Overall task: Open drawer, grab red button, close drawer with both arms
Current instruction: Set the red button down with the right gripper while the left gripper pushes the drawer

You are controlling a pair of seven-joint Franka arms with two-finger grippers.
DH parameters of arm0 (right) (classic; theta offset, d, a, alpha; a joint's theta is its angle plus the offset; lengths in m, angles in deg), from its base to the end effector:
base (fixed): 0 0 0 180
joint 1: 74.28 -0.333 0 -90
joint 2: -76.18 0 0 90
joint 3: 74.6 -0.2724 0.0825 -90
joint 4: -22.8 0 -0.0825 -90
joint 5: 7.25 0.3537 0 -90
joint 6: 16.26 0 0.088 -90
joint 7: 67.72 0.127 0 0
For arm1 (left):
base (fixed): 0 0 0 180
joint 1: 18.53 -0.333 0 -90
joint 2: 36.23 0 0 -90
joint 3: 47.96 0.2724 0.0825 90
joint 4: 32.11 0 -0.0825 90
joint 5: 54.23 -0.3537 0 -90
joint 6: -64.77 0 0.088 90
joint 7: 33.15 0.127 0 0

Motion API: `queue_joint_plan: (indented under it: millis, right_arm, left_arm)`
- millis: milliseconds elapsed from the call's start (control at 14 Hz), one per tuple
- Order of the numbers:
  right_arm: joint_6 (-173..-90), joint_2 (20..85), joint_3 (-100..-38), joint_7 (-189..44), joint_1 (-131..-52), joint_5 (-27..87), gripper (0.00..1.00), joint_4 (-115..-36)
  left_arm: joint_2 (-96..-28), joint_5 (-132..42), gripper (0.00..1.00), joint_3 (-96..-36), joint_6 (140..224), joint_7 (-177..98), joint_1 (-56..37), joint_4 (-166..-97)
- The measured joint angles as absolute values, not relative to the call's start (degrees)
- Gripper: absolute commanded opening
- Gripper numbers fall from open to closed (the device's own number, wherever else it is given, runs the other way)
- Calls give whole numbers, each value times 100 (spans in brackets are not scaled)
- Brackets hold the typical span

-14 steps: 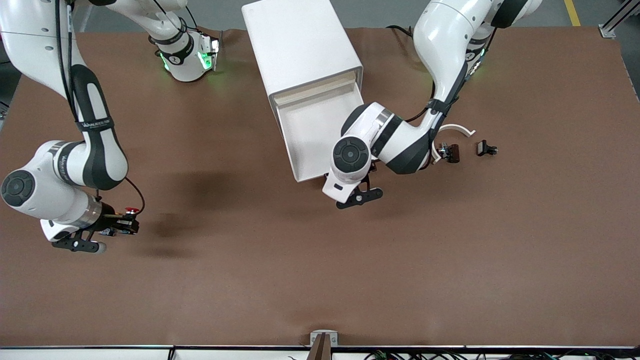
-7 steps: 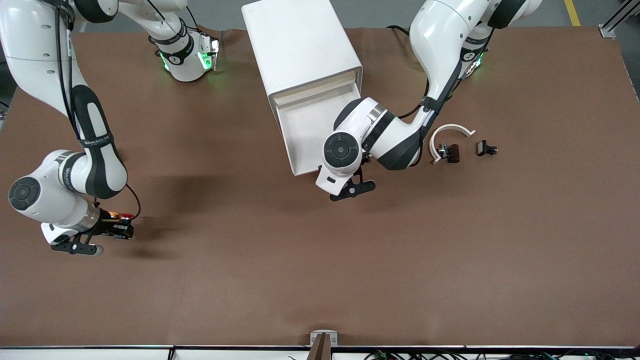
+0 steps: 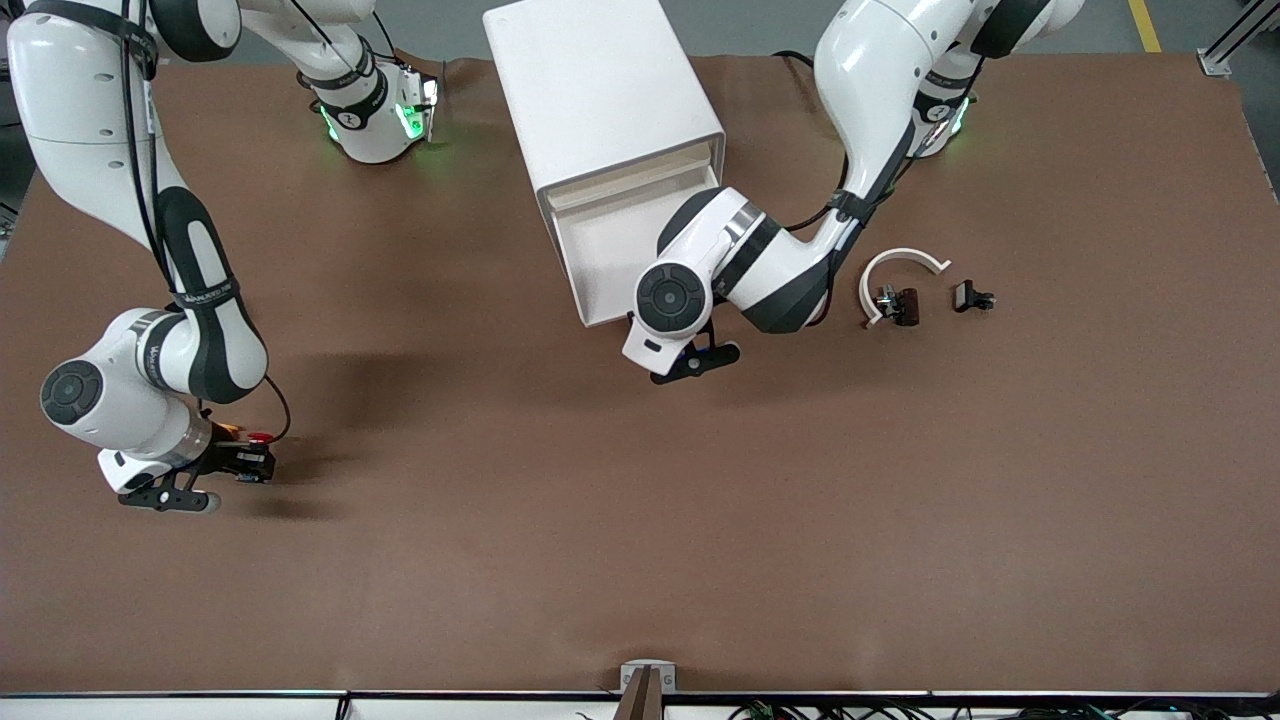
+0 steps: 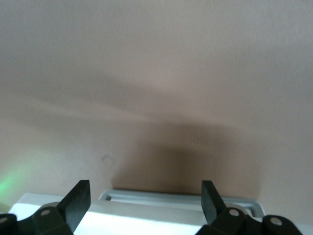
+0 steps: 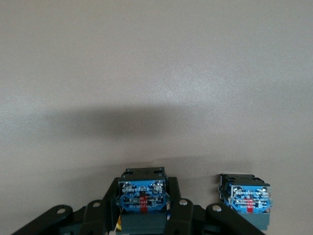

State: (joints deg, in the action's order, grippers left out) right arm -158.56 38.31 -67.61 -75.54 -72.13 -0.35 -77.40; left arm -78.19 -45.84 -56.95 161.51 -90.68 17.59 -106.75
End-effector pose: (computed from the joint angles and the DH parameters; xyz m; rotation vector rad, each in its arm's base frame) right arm 0.6207 -0.0949 0.1719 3.1278 -0.1361 0.1258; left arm 0.4502 -0.4519 0.2537 -2.9442 -0.4163 0.6143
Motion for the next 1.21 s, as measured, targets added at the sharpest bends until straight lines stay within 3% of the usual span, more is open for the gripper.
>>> queue_joint_plan:
  millis: [997, 1140, 1211]
  right_arm:
    - [-15856, 3715, -6854, -7564, -7105, 259, 0, -7887]
    - [-15856, 3715, -6862, -7567, -7105, 259, 74, -7887]
    - [-15856, 3715, -6863, -7569, -7105, 260, 100, -7887]
  left_arm:
    - [-7892, -3426, 100, -6037, 15532, -9315, 1785, -10928]
    - [-7907, -3310, 100, -6086, 15506, -9346, 1788, -10971]
    - [-7918, -3207, 100, -6090, 15488, -9361, 1787, -10998]
